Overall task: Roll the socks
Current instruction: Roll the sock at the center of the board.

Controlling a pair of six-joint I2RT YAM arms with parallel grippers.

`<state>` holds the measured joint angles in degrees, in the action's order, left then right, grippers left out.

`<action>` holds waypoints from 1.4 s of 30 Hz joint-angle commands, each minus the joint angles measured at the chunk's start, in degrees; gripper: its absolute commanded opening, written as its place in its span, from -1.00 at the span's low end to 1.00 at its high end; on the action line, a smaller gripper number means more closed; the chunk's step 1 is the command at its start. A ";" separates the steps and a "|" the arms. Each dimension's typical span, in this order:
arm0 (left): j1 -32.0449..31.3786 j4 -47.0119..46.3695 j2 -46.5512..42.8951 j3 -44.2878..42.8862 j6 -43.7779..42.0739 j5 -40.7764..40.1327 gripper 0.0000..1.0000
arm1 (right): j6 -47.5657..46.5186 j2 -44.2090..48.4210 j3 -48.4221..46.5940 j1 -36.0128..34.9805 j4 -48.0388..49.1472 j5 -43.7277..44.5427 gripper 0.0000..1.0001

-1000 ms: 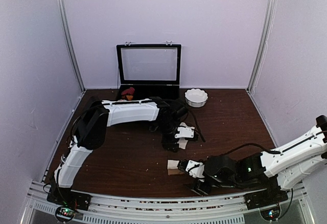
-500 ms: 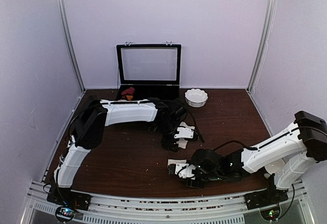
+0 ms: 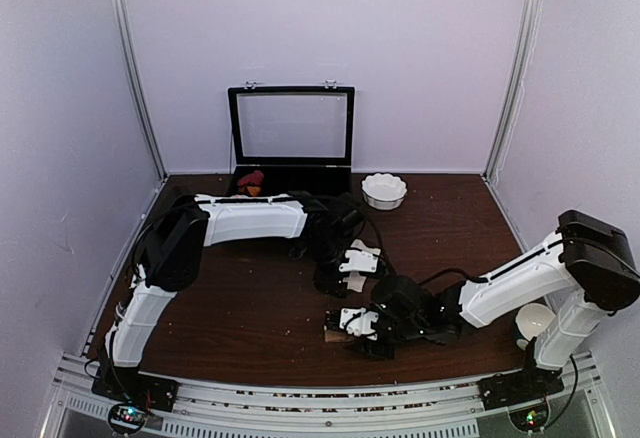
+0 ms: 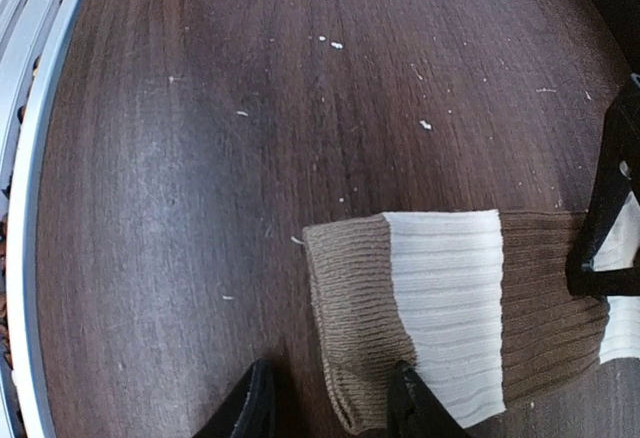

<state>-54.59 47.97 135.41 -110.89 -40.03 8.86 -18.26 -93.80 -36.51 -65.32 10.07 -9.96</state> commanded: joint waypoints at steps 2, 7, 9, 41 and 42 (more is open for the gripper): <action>0.27 4.18 0.79 2.06 -1.41 -2.40 0.18 | 2.71 -4.98 -0.42 1.46 -2.84 -2.73 -0.27; 0.72 4.15 0.09 1.96 -1.55 -2.84 0.18 | 6.12 -7.30 -2.28 4.66 -7.21 -9.68 -0.61; 1.30 4.15 -0.65 1.70 -1.42 -2.79 0.20 | 7.44 -7.45 -2.36 4.83 -7.72 -10.03 -0.78; 0.53 -0.64 -25.74 31.53 -6.96 18.08 0.44 | 51.06 -19.08 -7.60 16.50 3.31 -38.86 -1.00; 0.01 -1.14 -25.39 31.53 -7.24 18.03 0.43 | 52.26 -19.44 -7.74 17.02 3.90 -39.38 -1.00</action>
<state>-52.97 49.39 108.42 -79.59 -44.77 25.04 27.64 -109.80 -45.50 -50.39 15.73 -51.22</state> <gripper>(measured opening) 0.724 0.015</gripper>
